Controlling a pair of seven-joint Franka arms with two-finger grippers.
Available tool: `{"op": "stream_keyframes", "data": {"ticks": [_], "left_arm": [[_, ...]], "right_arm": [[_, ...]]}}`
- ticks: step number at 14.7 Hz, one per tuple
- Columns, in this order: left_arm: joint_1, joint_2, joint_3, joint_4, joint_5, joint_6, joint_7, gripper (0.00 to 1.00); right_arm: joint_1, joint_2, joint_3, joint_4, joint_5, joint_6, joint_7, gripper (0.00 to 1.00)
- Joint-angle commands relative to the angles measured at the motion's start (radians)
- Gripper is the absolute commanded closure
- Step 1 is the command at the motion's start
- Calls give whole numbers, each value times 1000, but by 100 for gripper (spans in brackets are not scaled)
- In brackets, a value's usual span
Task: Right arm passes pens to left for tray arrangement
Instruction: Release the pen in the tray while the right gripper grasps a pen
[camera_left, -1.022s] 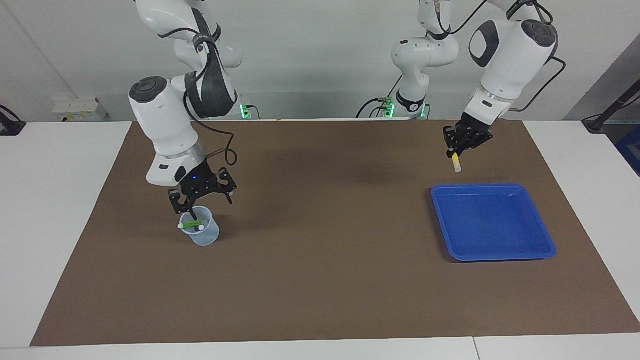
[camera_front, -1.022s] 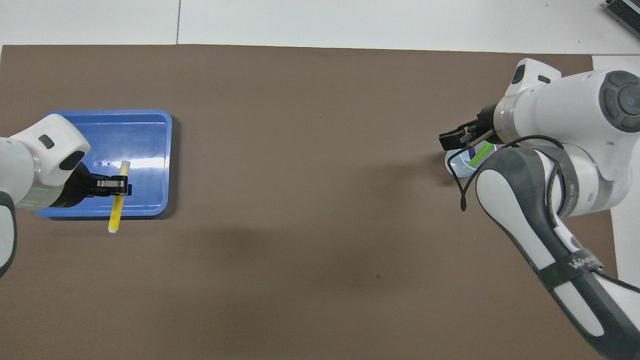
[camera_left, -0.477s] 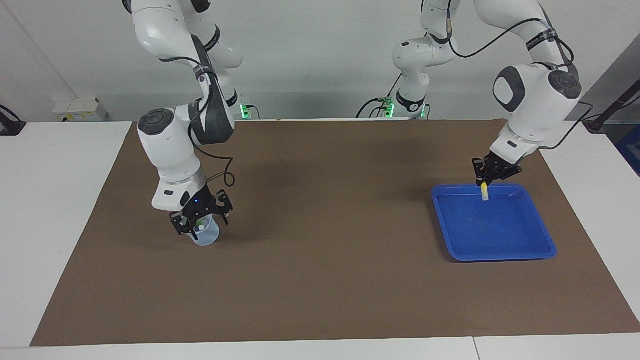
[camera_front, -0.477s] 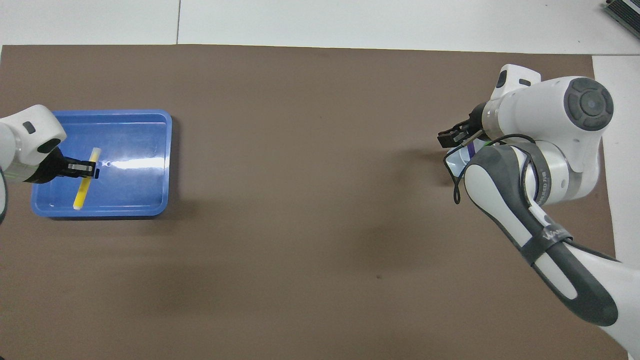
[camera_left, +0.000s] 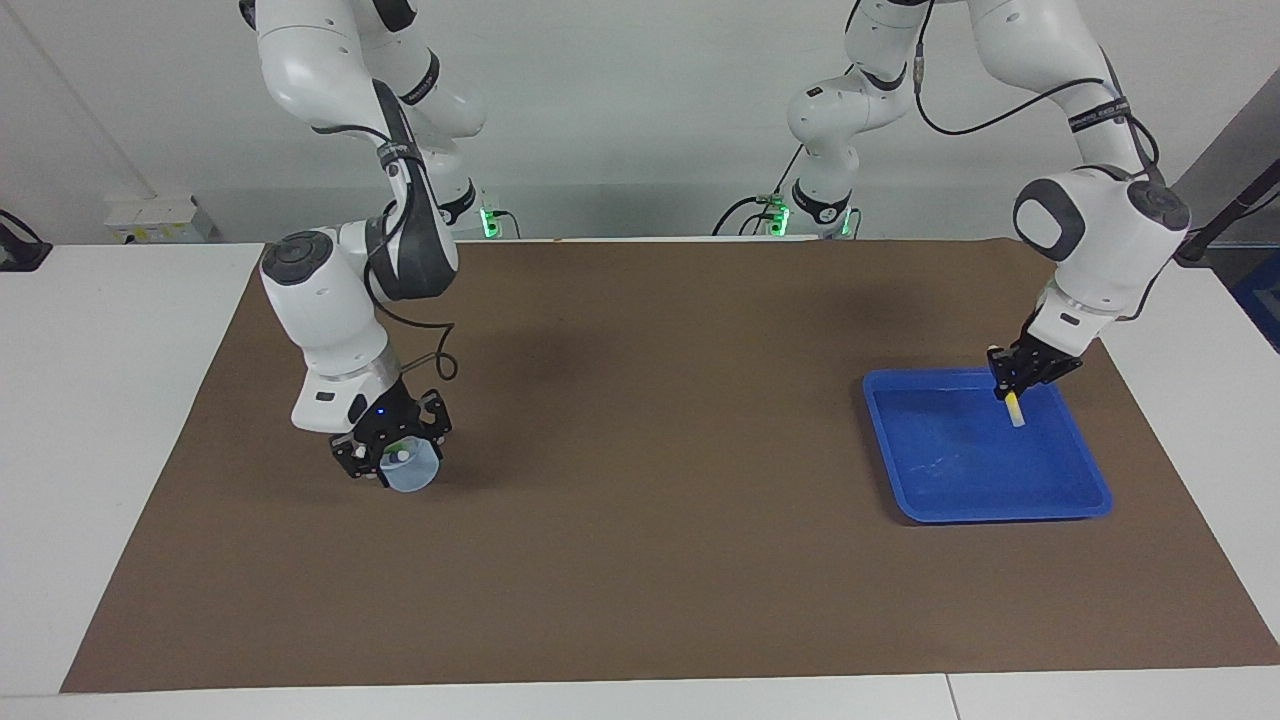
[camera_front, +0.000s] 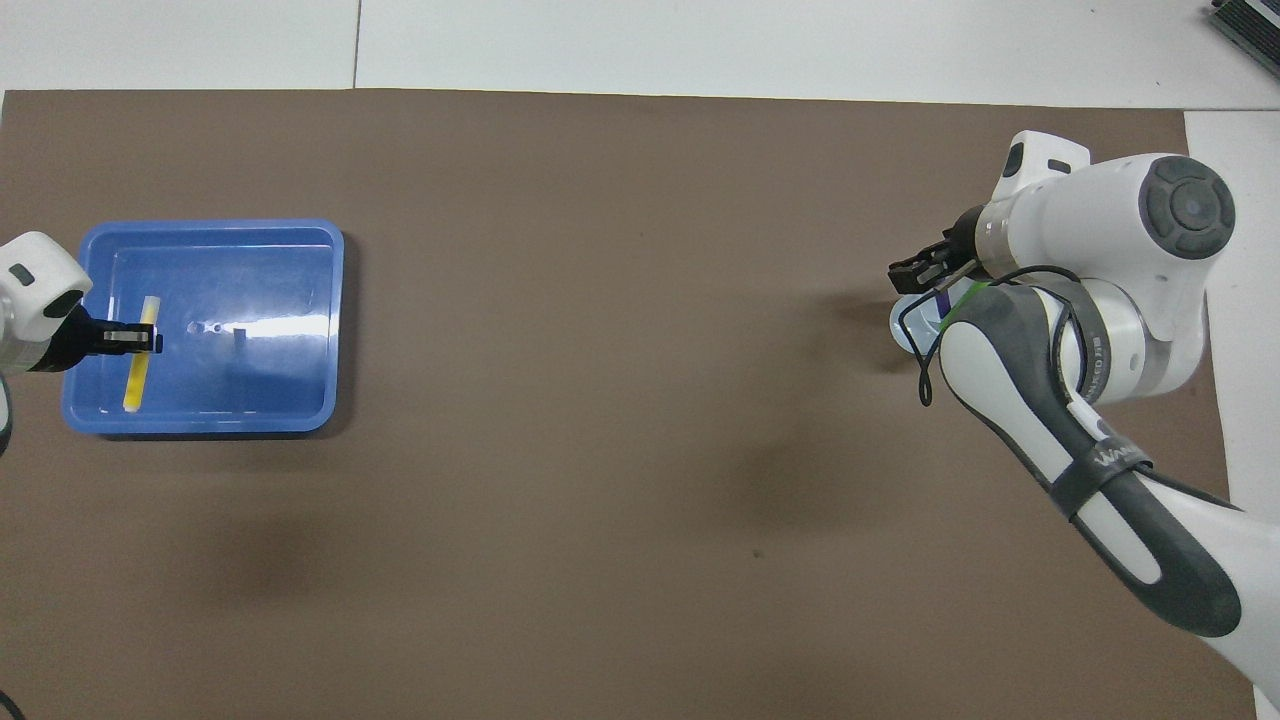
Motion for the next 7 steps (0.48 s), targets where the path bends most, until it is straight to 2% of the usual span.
{"op": "stream_keyframes", "data": {"ticks": [1,4,7], "left_arm": [[16,57,-8,43,24,46,22,100],[40,139,-8,113,12,49,-8,100],[40,139,-8,116,12,40,-86,100]], "right_arm": [[-34,1,20,1,-10,-38,-20,38],[-46,-2,20,8,3,-78,-25,39],[-55,-4,21,8,3,-93,-27,41]]}}
